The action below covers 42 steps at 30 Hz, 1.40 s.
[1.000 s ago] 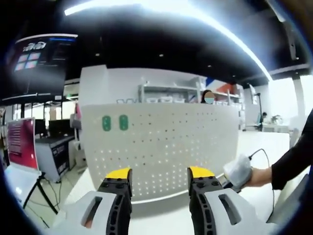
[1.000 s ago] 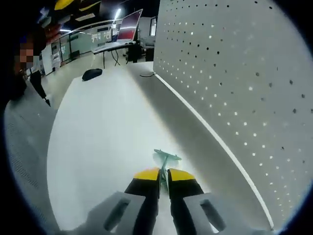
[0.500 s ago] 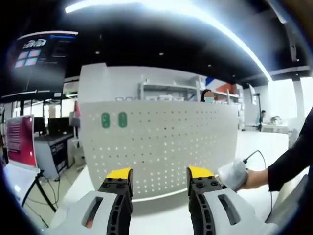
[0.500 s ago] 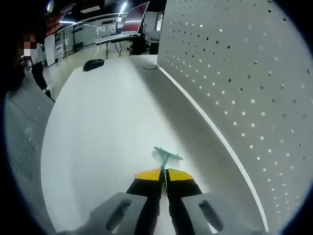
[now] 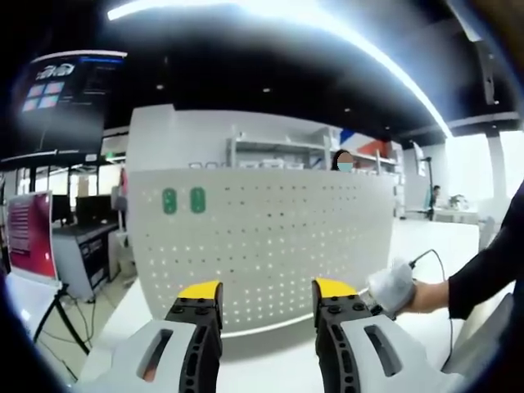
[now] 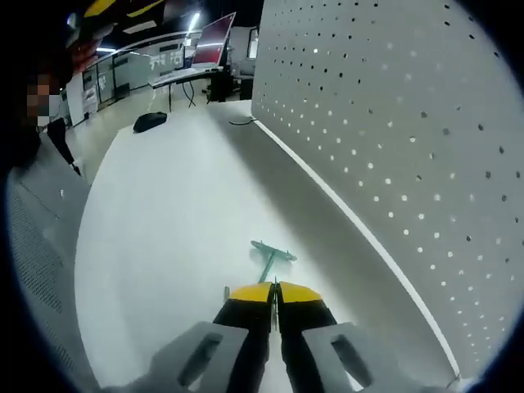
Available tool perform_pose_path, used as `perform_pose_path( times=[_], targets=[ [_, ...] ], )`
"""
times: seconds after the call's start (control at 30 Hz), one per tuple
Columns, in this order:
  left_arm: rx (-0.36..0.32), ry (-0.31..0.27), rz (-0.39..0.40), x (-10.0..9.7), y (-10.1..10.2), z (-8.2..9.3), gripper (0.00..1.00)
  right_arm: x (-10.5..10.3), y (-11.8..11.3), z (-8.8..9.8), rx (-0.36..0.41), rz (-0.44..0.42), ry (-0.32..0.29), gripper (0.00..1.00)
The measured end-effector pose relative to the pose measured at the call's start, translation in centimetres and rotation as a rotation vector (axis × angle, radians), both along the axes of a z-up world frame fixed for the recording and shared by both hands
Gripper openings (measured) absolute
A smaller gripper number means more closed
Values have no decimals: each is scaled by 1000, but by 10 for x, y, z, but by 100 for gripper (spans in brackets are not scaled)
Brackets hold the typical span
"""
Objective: Insert the hook assembly into the mounting plate slot until the hook locks in place.
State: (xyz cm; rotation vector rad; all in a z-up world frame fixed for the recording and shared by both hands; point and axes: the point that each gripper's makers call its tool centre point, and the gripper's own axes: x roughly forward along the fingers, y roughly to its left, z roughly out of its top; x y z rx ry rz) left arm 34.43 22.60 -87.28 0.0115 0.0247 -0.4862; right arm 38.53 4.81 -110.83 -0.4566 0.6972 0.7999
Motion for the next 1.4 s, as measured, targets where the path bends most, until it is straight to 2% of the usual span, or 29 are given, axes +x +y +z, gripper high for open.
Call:
perform_pose_path(
  times=[0.2,0.47,0.77,0.93,1.3,1.4],
  targets=[
    [4,-1,-19,-2,-7,1,44,-4,-8,19,56,-45,-28,0],
    [9,-4,-45,-6,-17,3,44,-2,-4,61,168,-86,-94,0],
    [19,-5,-55,-12,-22,4,44,1,19,122,241,-54,-217,0],
    [21,-6,-58,-15,-23,5,43,-2,36,159,316,-30,-267,0],
    [31,-23,-69,-21,-30,10,43,-16,63,223,443,10,-319,0],
    [36,-28,-76,-22,-32,11,42,-20,66,235,476,8,-317,0]
  ],
)
